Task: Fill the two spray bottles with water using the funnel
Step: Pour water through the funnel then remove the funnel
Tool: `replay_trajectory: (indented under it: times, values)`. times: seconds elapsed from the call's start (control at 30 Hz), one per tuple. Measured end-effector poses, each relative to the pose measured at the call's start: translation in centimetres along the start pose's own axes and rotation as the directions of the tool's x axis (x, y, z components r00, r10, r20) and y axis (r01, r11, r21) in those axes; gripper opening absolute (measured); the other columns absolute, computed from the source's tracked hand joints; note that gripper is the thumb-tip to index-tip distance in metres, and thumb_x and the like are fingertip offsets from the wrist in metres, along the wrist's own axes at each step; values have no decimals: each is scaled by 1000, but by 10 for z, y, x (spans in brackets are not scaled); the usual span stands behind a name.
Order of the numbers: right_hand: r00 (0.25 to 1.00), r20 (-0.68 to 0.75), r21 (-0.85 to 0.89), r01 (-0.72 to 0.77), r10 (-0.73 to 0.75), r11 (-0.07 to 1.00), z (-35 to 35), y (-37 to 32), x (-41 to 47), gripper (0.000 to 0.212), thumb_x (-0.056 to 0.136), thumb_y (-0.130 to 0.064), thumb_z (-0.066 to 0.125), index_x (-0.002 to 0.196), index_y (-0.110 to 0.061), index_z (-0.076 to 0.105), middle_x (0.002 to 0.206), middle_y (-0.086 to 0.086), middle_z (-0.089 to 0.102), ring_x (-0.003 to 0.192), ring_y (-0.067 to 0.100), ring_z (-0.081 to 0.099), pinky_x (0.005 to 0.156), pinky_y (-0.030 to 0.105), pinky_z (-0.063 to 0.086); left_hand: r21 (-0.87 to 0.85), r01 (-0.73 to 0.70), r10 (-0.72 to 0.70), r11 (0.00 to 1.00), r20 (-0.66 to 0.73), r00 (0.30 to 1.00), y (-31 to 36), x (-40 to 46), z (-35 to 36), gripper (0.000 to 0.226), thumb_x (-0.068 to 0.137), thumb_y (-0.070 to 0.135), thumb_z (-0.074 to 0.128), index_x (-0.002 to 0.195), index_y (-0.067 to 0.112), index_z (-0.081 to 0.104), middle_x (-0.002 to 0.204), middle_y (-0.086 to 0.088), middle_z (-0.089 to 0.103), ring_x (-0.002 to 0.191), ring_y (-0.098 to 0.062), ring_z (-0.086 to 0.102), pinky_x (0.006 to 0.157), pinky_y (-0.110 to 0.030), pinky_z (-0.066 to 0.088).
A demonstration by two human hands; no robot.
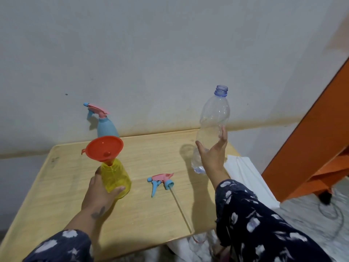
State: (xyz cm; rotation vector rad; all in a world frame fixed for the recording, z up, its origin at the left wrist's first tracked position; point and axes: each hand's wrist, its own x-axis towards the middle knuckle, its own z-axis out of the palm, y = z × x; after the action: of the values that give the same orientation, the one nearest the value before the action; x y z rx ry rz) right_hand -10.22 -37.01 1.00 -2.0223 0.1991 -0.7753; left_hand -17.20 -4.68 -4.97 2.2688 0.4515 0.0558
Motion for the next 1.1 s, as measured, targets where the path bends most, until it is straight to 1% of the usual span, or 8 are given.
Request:
replay_trajectory:
  times: [0.07,0.2,0.4,0.57,0.67,0.8,0.93,1.1]
  values:
    - [1000,10,-29,13,-13,999,-3,0,0,102,76,-22,79,144,-30,3,153,11,20,138,27,33,104,47,41,-3,0,0,1000,8,1000,1,-1,-1,95,68,35,86,144,15,33,137,-12,48,122,-35,52,100,-50,44]
    - [1000,-17,-106,17,-19,994,-13,-5,-9,101,69,-25,84,133,-46,8,148,14,16,130,30,35,101,49,44,-12,14,-13,1000,18,1000,8,-5,-1,96,72,31,83,149,14,26,143,-12,39,127,-36,46,102,-49,41]
    - [999,-6,-283,-37,36,959,-12,-23,-50,95,70,-32,81,139,-26,16,137,12,23,124,31,31,100,47,37,2,-28,28,1000,50,998,9,-9,-6,98,75,36,80,150,18,20,151,-8,30,129,-34,44,98,-47,43]
    - [979,205,-278,40,19,960,-2,-60,-79,71,79,-29,74,137,-26,33,134,4,29,125,22,30,102,37,32,20,-36,34,999,71,997,11,-11,-10,96,76,38,78,149,19,19,153,-5,25,127,-35,46,96,-47,43]
    - [899,437,-227,113,-2,967,11,-88,-91,62,81,-30,72,135,-26,41,134,3,41,129,21,33,107,36,33,25,-42,40,999,83,996,10,-11,-11,96,76,40,78,149,18,20,154,-4,22,126,-36,47,97,-47,45]
    - [776,631,-55,43,2,998,37,-133,-107,82,76,-36,78,143,-22,34,140,4,45,130,17,41,104,31,37,30,-55,53,998,82,995,10,-11,-12,95,76,42,77,149,24,19,152,-3,25,125,-35,47,96,-47,46]
    - [742,669,80,-131,44,988,61,-167,-110,101,69,-39,83,149,-23,23,147,-2,38,126,16,46,98,28,40,40,-39,36,998,64,997,10,-11,-12,96,75,45,76,149,27,18,151,1,25,124,-33,49,94,-45,47]
    - [712,698,106,-204,74,973,82,-179,-107,110,64,-36,87,150,-21,20,148,2,38,128,19,47,96,25,40,74,-33,28,997,66,997,9,-8,-10,92,76,47,75,148,22,25,149,1,27,123,-31,50,92,-44,48]
